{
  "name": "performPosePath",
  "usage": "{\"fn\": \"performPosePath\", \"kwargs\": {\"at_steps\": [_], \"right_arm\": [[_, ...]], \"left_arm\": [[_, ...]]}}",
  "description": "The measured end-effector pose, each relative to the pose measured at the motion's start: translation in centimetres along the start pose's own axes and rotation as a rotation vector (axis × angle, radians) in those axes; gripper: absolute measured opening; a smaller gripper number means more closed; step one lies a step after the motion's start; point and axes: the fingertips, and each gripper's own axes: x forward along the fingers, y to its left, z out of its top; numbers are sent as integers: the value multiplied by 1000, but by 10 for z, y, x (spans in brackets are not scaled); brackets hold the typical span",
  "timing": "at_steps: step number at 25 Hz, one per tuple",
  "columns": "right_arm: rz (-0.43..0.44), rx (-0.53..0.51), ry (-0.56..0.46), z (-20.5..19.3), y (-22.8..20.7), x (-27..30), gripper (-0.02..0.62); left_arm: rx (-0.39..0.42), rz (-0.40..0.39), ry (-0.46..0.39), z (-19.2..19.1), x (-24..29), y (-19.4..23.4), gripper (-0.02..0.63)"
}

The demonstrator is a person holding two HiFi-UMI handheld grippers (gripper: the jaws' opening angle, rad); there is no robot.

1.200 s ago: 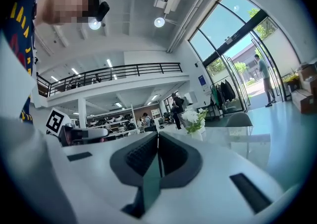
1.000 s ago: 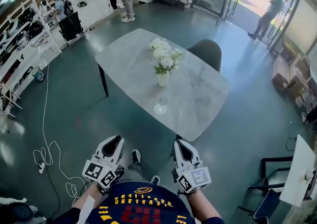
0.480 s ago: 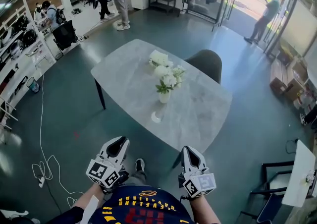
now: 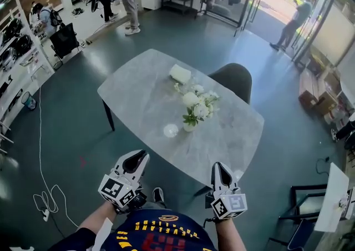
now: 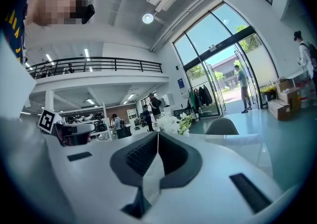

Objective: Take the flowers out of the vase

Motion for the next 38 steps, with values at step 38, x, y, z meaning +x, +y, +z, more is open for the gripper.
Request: {"fn": "performPosePath", "kwargs": {"at_steps": [38], "right_arm": [[112,-97,242,-73,-55,165,131]], "left_arm": [[30,-185,332,-54,194,21,264]]}}
